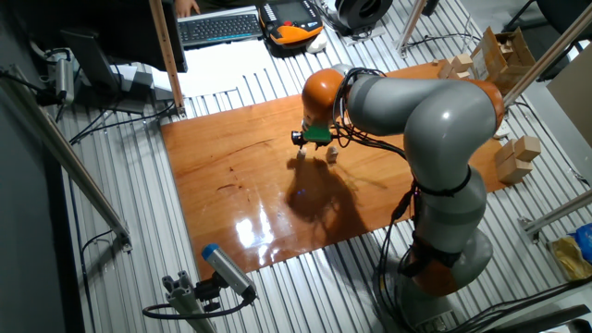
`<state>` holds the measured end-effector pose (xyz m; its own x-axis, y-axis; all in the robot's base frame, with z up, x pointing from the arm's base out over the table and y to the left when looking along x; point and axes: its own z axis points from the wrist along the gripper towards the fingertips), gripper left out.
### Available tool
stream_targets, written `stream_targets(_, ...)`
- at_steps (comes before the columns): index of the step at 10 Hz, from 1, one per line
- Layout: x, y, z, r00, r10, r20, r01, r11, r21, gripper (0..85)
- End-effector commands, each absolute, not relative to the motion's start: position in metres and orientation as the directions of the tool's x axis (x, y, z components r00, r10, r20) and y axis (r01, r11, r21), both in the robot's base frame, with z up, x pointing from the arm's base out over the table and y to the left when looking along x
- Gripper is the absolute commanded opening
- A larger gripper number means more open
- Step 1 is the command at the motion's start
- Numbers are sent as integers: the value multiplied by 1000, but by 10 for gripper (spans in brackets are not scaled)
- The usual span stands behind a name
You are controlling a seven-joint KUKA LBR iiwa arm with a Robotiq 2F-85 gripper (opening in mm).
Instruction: Stack the blocks in a vertical line of five
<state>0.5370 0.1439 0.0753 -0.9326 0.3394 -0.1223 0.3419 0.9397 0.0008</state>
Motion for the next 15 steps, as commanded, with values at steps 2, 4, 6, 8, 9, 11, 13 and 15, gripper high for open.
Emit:
stream_targets(2,537,145,71,-931,342,-125,344,939,5,510)
stream_targets(4,537,147,64,-927,349,-136,352,936,5,510)
stream_targets(6,538,148,62,-923,360,-139,364,932,1,510)
stream_targets(8,540,147,64,-920,371,-124,374,928,1,510)
stream_targets(9,541,146,64,-921,373,-117,375,927,4,510)
stream_targets(11,543,145,64,-918,378,-117,380,925,7,510)
stream_targets(13,544,146,60,-914,385,-126,387,922,4,510)
stream_targets(15,545,145,57,-913,386,-131,390,921,-2,340)
